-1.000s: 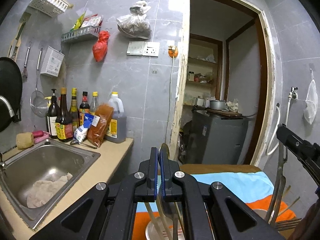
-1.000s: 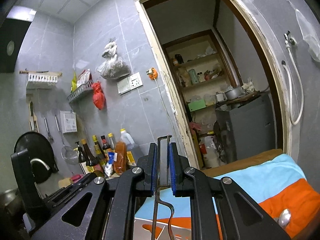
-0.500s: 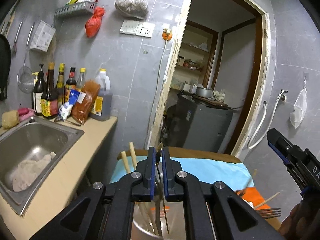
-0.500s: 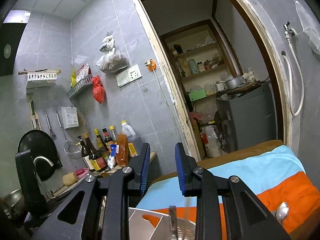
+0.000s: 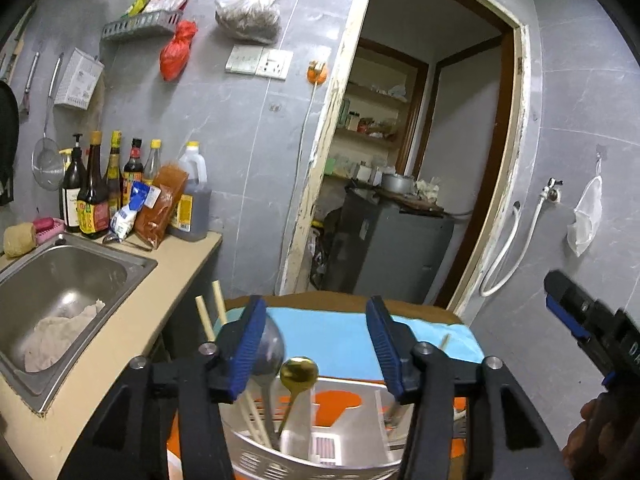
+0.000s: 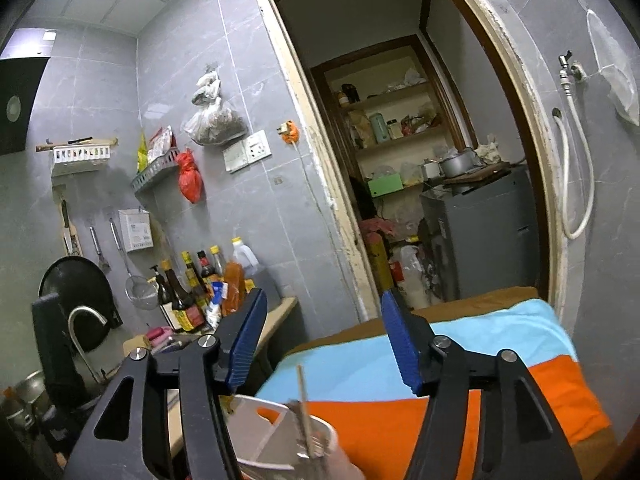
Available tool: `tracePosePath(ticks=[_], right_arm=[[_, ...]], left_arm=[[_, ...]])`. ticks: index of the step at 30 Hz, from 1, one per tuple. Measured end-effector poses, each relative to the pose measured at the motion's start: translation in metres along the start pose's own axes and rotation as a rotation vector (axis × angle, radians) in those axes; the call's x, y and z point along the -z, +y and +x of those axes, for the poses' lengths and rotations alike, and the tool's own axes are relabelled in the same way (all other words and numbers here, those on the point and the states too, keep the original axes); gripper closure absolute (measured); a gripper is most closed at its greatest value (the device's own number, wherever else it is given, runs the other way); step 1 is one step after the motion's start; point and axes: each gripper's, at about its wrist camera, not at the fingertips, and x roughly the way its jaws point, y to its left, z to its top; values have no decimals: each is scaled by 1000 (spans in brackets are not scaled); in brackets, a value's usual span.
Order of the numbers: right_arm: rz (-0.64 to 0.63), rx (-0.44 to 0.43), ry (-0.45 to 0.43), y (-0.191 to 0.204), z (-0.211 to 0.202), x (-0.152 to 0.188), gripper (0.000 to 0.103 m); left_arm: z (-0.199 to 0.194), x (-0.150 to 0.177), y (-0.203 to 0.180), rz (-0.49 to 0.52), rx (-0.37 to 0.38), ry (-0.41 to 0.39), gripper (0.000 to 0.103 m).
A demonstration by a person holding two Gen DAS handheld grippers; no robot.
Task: Organize utensils
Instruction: 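Carry the gold spoon and tongs over the white caddy and open both tools, then move both tools back down to the knife and silver spoon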
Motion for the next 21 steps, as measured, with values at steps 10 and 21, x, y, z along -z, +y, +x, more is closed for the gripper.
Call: tracePosePath(ticks=[10, 21], right_arm=[[-25, 82, 46, -58, -37, -8, 22], [-42, 121, 163, -142, -62, -7, 19]], left_arm=[[-33, 17, -57, 40, -16, -16, 10], [-66, 71, -131, 84, 7, 59, 7]])
